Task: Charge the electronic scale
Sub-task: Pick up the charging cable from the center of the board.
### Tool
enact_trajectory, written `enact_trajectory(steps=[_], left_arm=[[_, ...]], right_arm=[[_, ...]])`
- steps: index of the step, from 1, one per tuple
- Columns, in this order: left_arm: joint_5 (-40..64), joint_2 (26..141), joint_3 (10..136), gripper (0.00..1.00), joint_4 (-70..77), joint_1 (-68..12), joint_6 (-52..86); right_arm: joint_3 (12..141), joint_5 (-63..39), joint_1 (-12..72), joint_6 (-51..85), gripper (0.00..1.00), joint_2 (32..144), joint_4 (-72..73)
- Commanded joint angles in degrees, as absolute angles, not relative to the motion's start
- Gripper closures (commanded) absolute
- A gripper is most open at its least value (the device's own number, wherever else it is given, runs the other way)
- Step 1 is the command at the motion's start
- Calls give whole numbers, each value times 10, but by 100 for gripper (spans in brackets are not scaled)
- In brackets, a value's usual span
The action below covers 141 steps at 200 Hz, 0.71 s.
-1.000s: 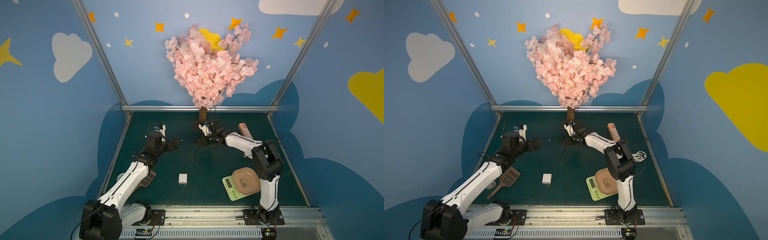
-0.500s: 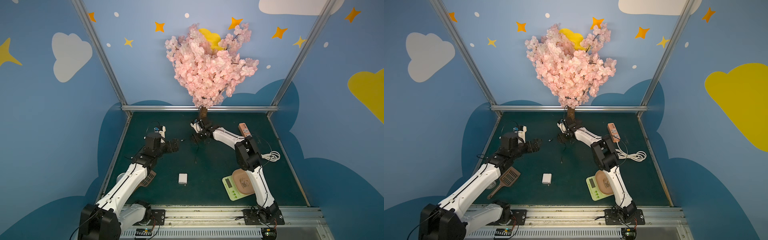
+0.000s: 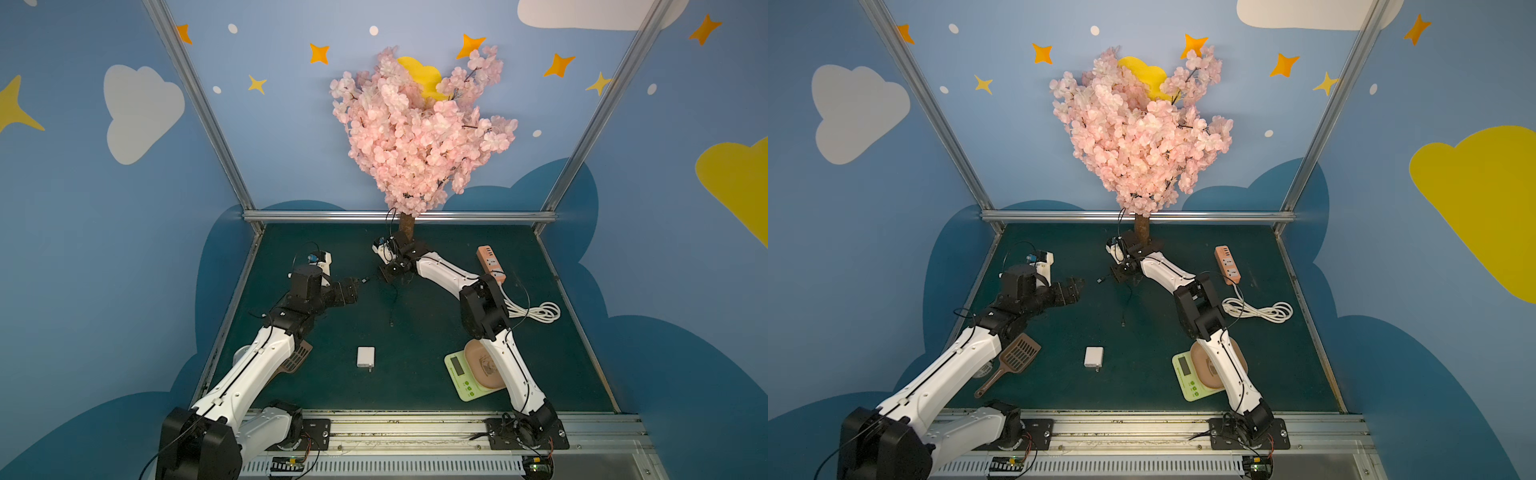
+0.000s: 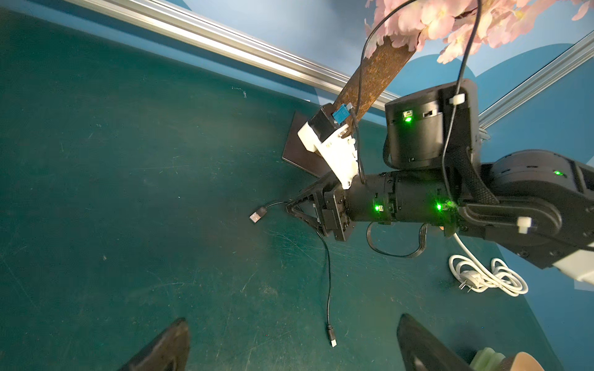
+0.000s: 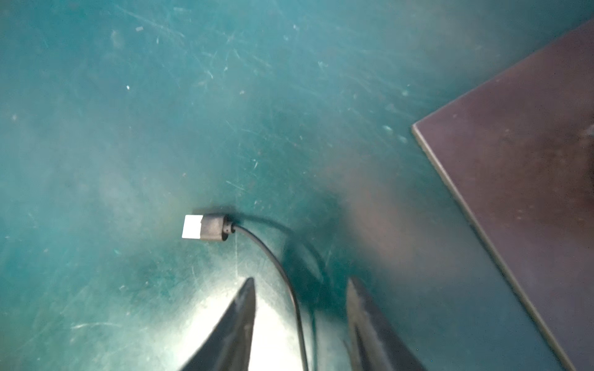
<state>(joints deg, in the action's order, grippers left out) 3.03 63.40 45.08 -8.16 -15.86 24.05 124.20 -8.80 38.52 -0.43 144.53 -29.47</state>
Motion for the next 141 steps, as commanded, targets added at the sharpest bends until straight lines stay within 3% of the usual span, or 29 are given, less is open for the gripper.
enact_trajectory(steps=[1,37,69,117,141], left_arm=[[33,626,441,0,-95,-156,245],[34,621,441,1,-98,-156,248],[35,614,442,1,-102,-156,250],[50,606,444,0,-102,-156,262],[84,617,451,0,-94,-156,275]], right_arm=[[1258,-90,389,-7,60,1456,-322],[1277,-90,389,-6,73,1468,-337],[1274,-86,389,-4,100,1466,-336],[1237,-90,385,41,100,1397,-377],[1117,-137,373,77,100,1297,-327]])
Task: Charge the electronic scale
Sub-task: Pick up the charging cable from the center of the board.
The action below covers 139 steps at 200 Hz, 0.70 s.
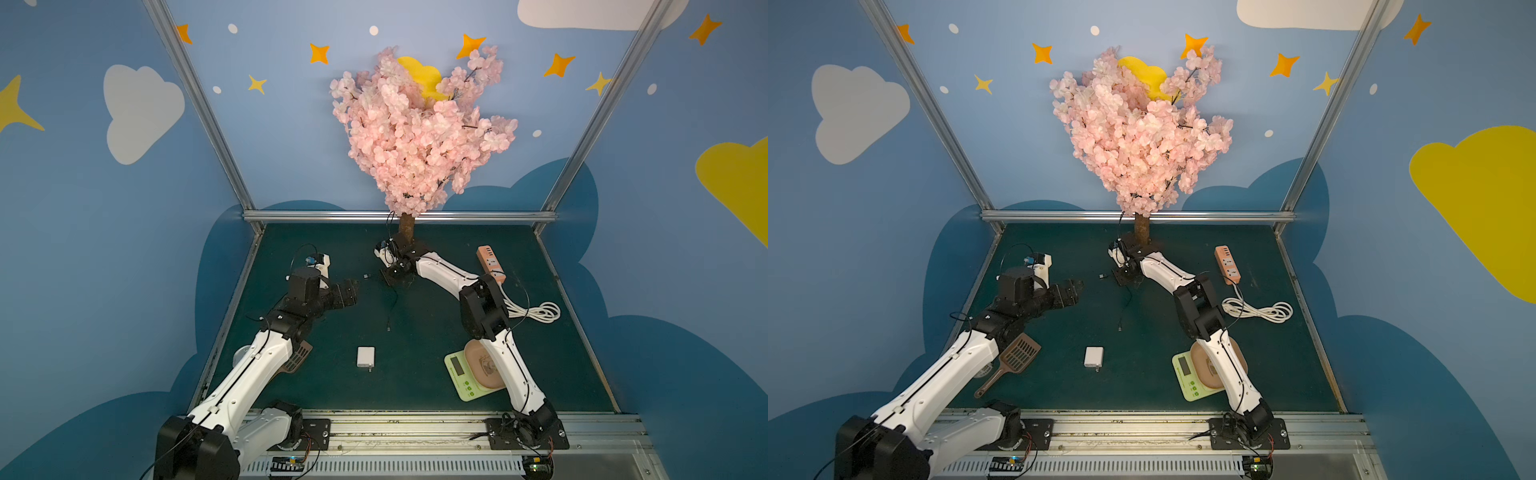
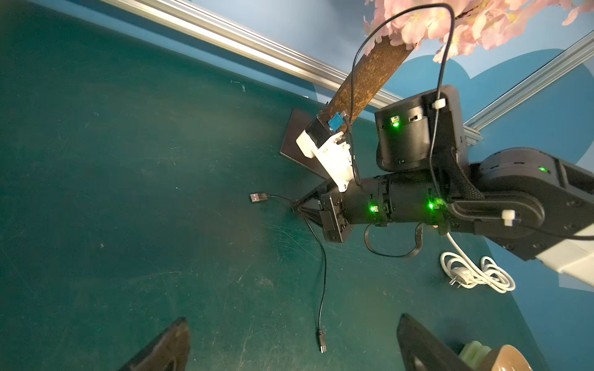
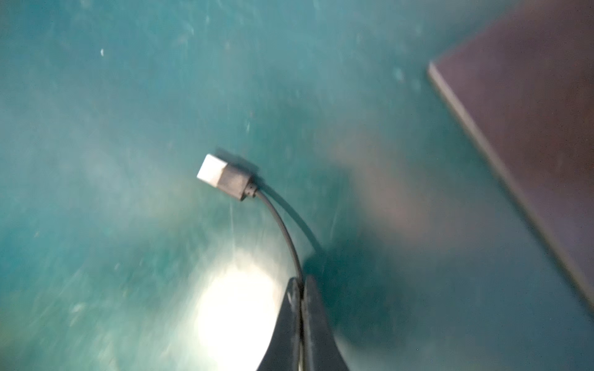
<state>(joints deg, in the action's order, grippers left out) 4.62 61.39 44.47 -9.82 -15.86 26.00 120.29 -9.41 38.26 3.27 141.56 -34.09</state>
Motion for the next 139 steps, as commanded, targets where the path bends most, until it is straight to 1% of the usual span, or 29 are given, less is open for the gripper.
enact_trajectory(steps=[1,19,31,63,87,100,119,139], left_arm=[[87,617,452,0,-94,-156,276],[129,637,466,0,-86,-156,294],[180,654,480,1,-80,-156,312],[286,702,507,7,-32,-163,378],[345,736,526,16,11,-183,423],[370,753,537,19,40,-198,447],[398,778,555,25,68,-218,475],[413,796,572,29,90,-235,494]], right_arm=[[1107,-139,373,78,100,1293,-322],[975,-170,360,116,100,1196,-236],[902,-194,348,141,100,1139,-189],[754,-248,315,190,100,1003,-97],[675,-261,297,214,100,911,-47],[642,-260,293,219,100,868,-30],[600,-263,289,220,100,813,-9],[560,-263,287,219,100,768,8]])
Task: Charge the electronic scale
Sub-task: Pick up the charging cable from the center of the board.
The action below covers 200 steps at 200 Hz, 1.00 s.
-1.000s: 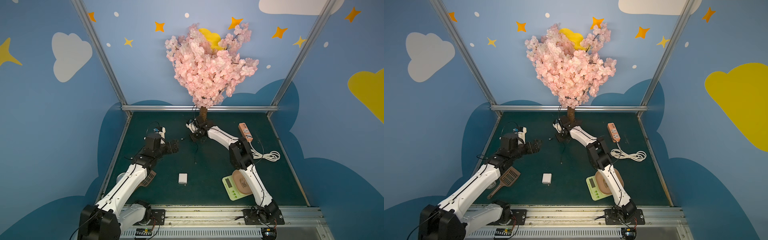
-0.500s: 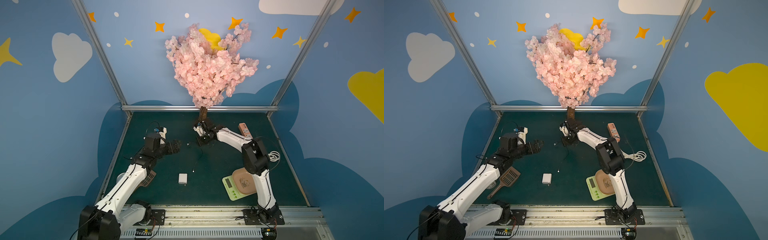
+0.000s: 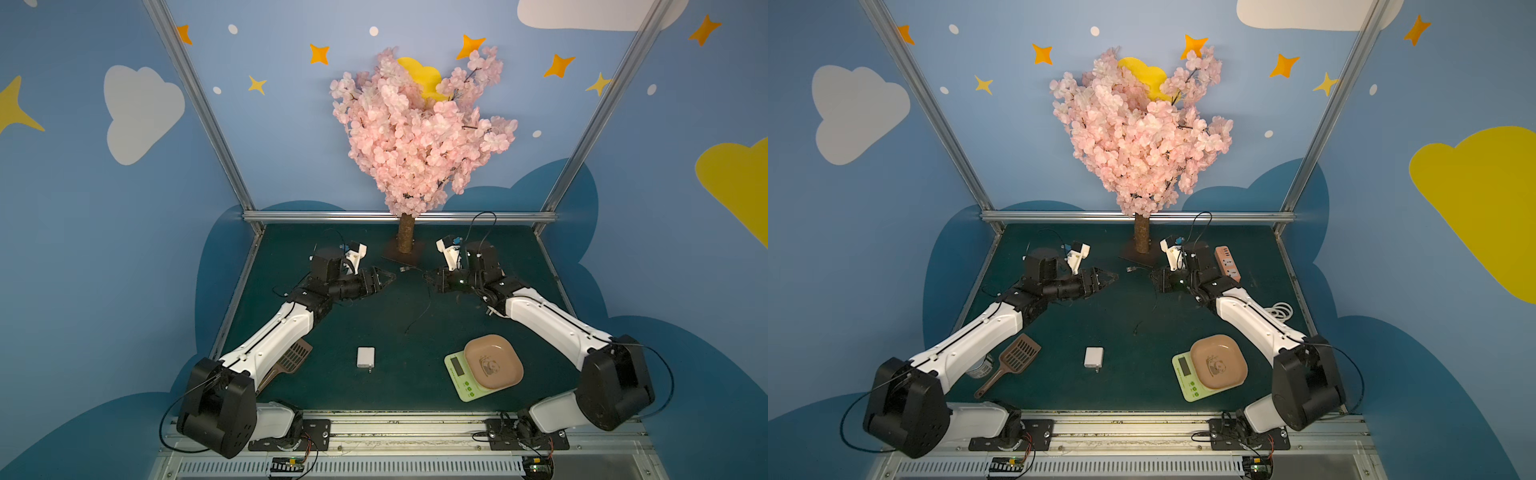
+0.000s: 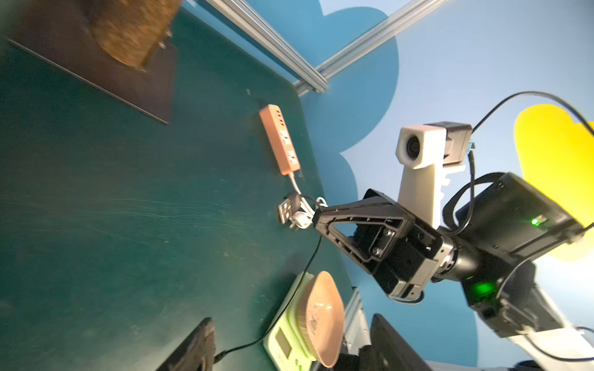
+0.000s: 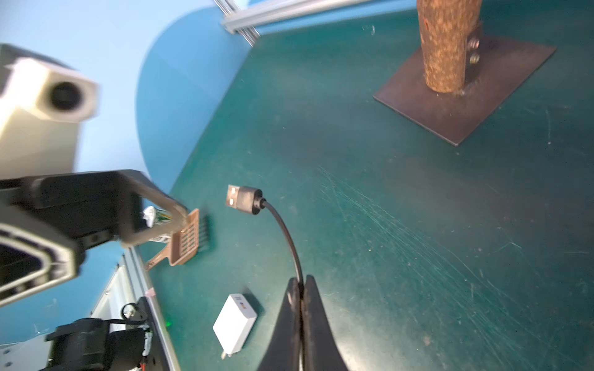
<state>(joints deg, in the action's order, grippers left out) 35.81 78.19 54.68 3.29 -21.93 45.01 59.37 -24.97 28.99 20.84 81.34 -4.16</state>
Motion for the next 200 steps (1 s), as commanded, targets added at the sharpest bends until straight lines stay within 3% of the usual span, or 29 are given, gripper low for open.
enact_trajectory(steps=[1,41,81,122,168,200], left_arm=[[413,796,572,29,91,-236,494],[413,815,595,38,97,-253,501],[422,824,603,61,112,-261,508],[423,838,607,62,120,-267,509],[413,846,608,56,117,-272,503],[419,859,618,59,126,-279,506]], right_arm=[[559,-264,287,219,100,765,8],[496,-264,286,241,100,703,45],[450,-241,286,258,100,663,90],[461,-244,285,261,100,658,64],[455,-242,285,260,100,644,62],[451,-242,285,263,100,637,66]])
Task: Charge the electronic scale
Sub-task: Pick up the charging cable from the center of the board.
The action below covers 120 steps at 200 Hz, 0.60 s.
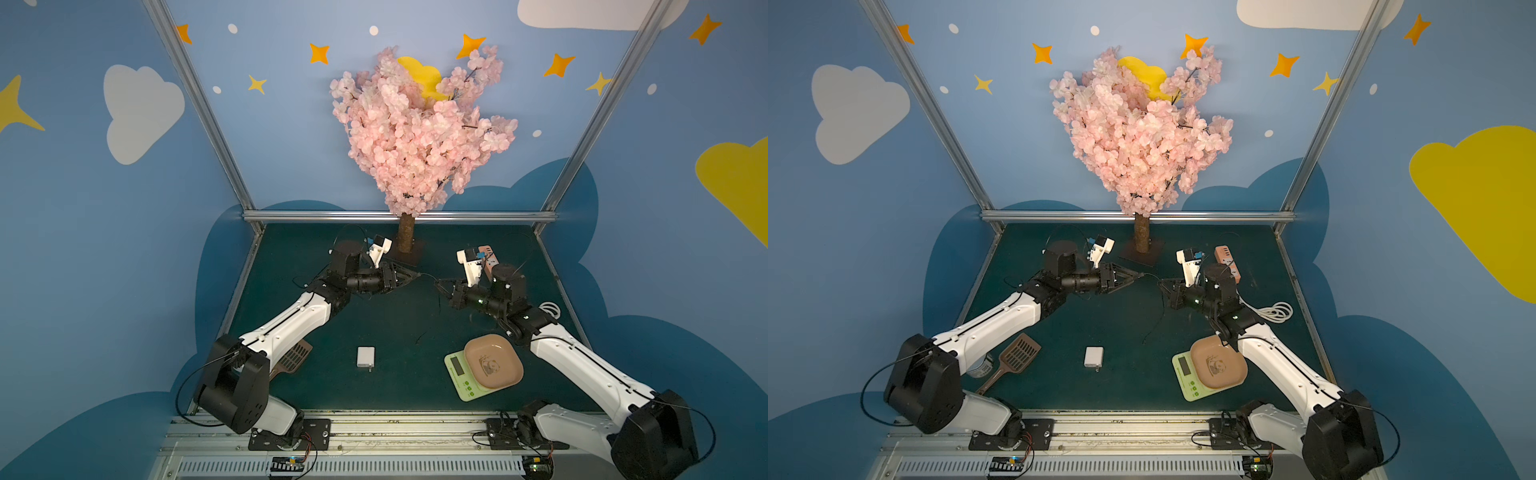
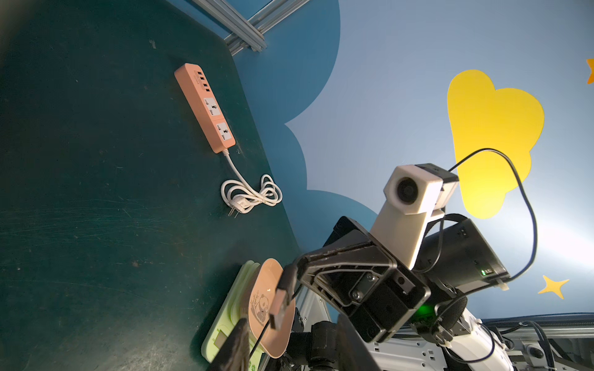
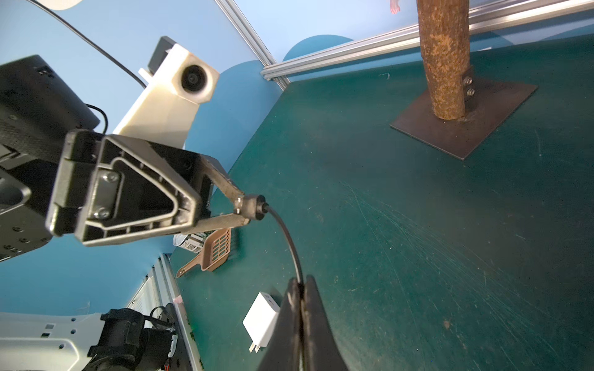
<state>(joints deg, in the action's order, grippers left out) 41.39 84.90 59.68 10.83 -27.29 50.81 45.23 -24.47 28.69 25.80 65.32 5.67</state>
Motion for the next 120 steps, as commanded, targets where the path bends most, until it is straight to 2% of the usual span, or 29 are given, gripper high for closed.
enact_trajectory(steps=[1,71,120], left_arm=[[420,859,618,59,126,-279,506],[426,867,622,82,151,-282,513],[429,867,621,93,163,-282,515]], right_arm=[[450,-242,285,263,100,637,66],[447,-246,283,260,100,635,65],[446,-259,279,253,100,629,62]])
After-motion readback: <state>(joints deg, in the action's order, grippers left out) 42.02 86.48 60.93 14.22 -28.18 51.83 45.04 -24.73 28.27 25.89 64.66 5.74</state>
